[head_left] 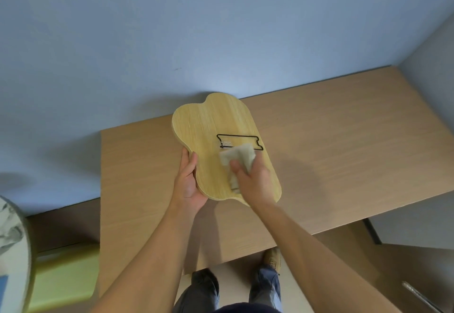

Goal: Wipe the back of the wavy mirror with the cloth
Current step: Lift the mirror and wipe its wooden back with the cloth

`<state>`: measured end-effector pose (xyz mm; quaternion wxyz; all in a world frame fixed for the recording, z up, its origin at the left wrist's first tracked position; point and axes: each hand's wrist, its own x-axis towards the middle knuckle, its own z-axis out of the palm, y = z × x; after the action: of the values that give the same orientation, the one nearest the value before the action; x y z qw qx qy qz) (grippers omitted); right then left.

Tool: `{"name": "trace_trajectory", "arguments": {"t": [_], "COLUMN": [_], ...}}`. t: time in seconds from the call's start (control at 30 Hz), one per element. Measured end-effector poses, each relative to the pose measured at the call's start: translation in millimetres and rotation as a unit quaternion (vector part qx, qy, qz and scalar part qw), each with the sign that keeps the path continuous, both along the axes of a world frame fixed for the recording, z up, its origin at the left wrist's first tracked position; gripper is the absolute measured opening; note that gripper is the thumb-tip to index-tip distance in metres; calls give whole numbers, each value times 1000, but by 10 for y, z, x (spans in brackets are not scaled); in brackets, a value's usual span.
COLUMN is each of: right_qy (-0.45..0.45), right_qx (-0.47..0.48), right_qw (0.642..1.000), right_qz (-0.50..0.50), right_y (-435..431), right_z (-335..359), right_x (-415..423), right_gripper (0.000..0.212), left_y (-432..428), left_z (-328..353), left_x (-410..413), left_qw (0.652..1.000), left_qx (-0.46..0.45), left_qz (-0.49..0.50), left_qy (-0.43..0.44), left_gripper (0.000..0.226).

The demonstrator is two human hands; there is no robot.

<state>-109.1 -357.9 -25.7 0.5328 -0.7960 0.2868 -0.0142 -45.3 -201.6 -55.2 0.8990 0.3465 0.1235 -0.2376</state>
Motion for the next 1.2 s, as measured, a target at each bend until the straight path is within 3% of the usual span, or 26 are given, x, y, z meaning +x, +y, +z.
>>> {"name": "trace_trajectory", "arguments": {"t": [0.1,0.2,0.37,0.5,0.6,0.8,0.93,1.1,1.2], "right_qy": [-29,0,62,123,100,-50,-44,15,90], "right_qx": [26,-10,-67,-109,-136,5,1,-36,-67], "right_qw": [997,996,996,983,976,999,996,999,993], "right_qz": [68,83,-11,-77,-135,18,74,26,-37], "right_y": [354,351,-153,-520,-528,218,271,-229,-564], "right_z": [133,38,-323,-517,-418,25,-85,-378,-576], "right_x": [123,114,-41,-68,42,294,243,178,127], "right_gripper": [35,35,42,29,26,25,32,21,34], "left_y": [-13,-14,-32,-27,-24,-30,-38,-27,-26], "left_z": [33,70,107,136,117,78,84,36,23], "left_x": [19,26,-14,-35,-47,-28,-22,-31,-35], "left_qw": [999,999,1000,1000,999,997,995,999,1000], "left_qx": [-35,-41,-30,-22,-25,-77,-97,-39,-15], "left_qz": [1,-3,-2,-21,-22,-2,-12,-22,-22], "left_qy": [3,5,-7,-4,2,23,21,-7,6], "left_gripper": [51,49,49,52,57,49,48,78,97]}}
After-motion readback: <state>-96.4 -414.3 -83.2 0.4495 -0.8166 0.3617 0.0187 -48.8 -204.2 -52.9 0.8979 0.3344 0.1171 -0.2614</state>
